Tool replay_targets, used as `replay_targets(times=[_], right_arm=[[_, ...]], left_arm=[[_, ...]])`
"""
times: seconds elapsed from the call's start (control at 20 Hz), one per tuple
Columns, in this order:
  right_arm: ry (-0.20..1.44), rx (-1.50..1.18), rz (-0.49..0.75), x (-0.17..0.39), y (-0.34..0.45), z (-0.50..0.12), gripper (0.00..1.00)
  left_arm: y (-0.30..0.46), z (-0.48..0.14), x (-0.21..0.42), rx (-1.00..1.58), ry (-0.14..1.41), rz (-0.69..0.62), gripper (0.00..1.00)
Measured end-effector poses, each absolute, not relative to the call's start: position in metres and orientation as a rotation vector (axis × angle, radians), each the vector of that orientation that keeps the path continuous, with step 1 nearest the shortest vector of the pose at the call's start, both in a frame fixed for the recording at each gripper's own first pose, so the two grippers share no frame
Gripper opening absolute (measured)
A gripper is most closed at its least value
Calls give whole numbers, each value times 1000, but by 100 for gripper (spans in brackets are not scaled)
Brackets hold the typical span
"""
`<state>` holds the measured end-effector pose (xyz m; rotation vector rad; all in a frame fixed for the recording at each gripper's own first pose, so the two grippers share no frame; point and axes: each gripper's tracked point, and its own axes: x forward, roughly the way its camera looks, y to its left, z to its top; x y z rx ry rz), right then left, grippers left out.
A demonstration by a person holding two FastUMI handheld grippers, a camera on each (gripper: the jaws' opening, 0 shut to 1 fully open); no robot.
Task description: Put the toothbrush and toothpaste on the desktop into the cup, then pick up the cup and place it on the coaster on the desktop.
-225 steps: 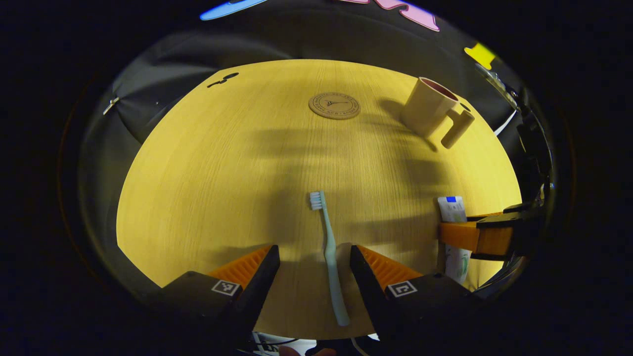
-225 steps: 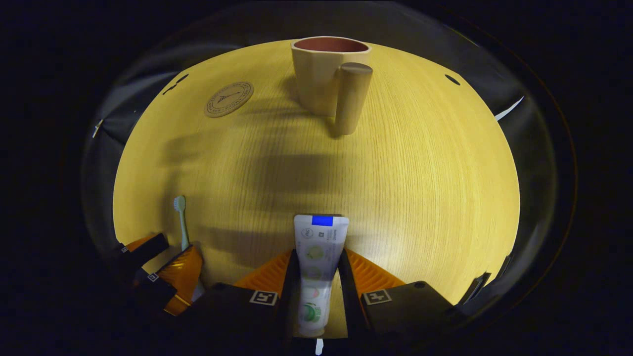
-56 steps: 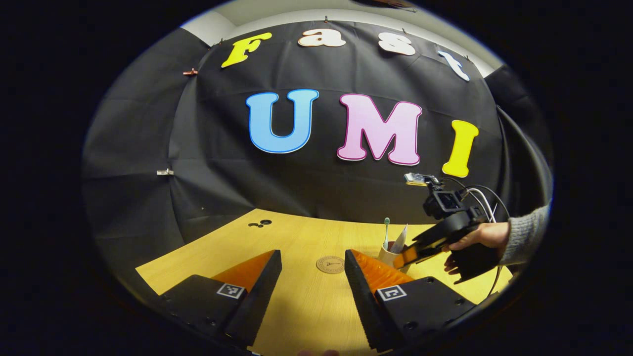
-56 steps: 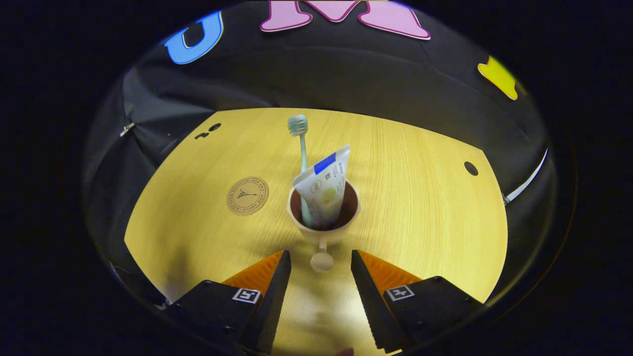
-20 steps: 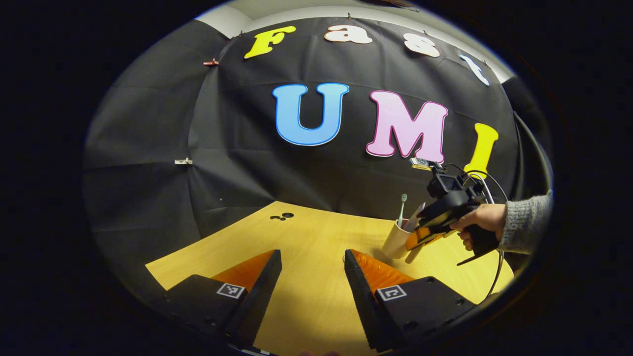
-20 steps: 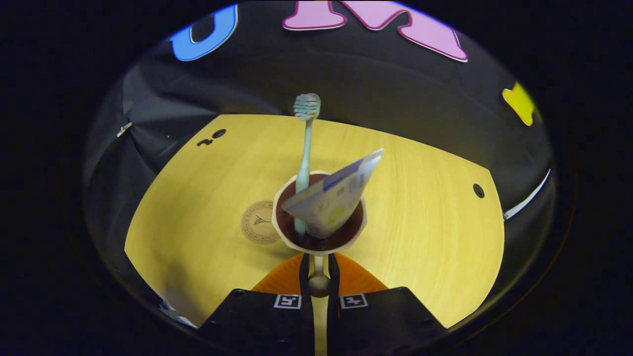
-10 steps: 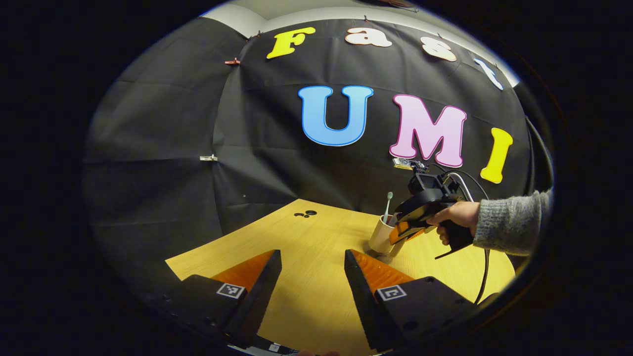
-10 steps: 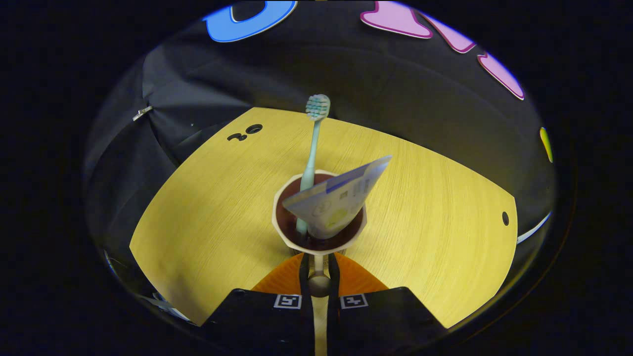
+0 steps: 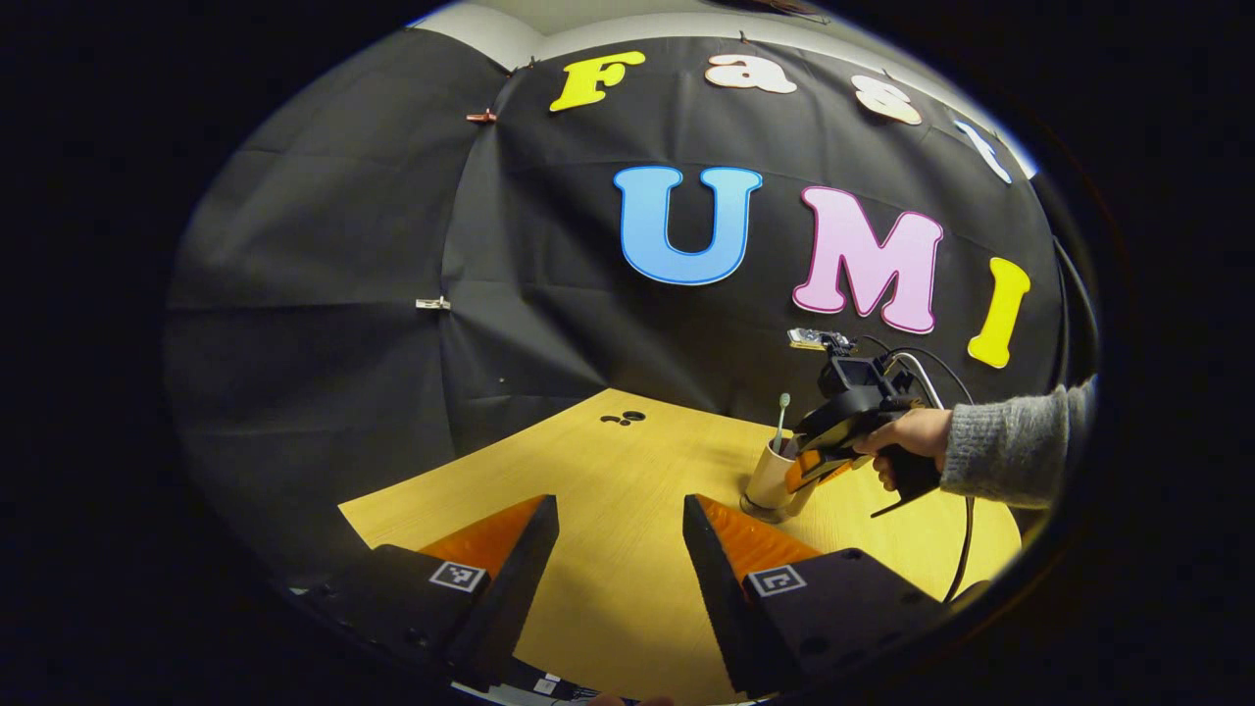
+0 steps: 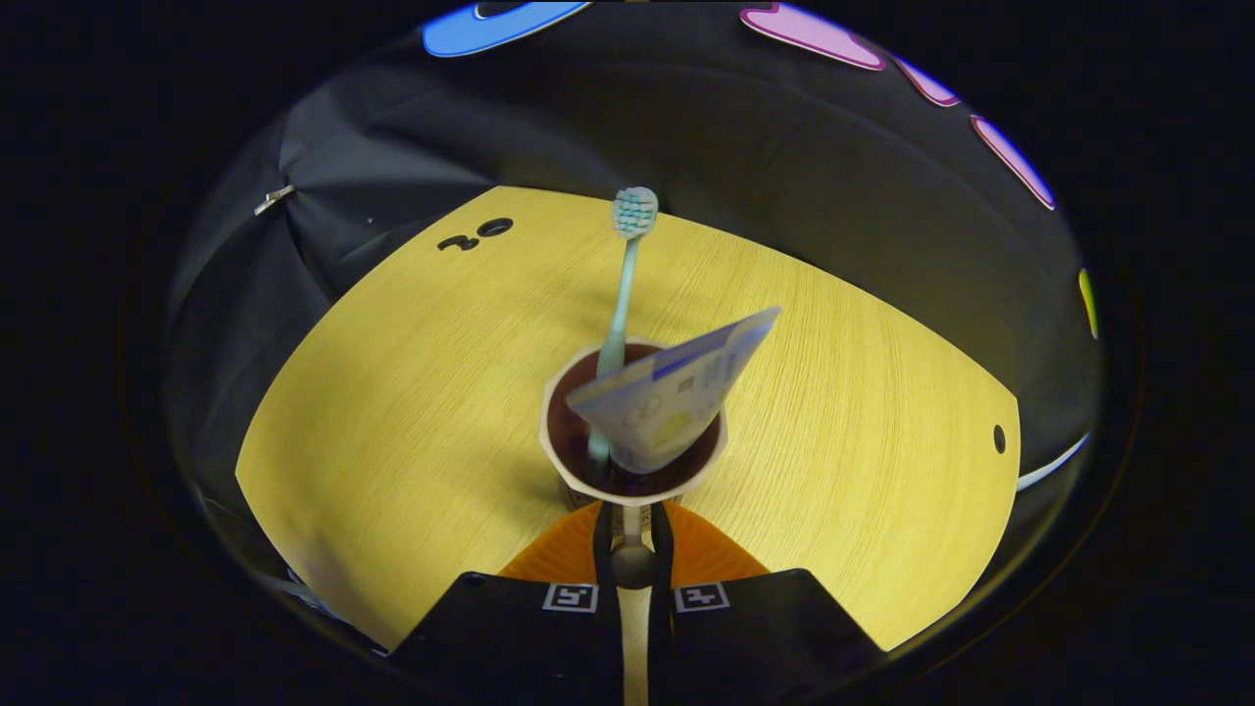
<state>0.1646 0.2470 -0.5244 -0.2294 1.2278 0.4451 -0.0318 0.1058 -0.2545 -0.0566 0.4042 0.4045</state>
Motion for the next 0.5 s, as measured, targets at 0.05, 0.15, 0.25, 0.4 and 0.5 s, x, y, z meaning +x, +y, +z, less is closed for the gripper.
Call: replay_targets(times=[0.05, 0.15, 0.25, 0.4, 0.5], right_arm=[[1236, -234, 444, 164, 246, -525, 13], [1226, -233, 447, 164, 243, -525, 13], [1224, -230, 453, 163, 243, -524, 13], [1221, -228, 467, 163, 243, -524, 13], [1213, -233, 472, 162, 242, -524, 13]], left_arm=[[106, -254, -32, -59, 404, 405, 82], [105, -255, -31, -62, 403, 404, 82], [105, -257, -31, -65, 399, 400, 82], [104, -261, -31, -55, 382, 383, 82], [103, -264, -31, -35, 361, 362, 82]])
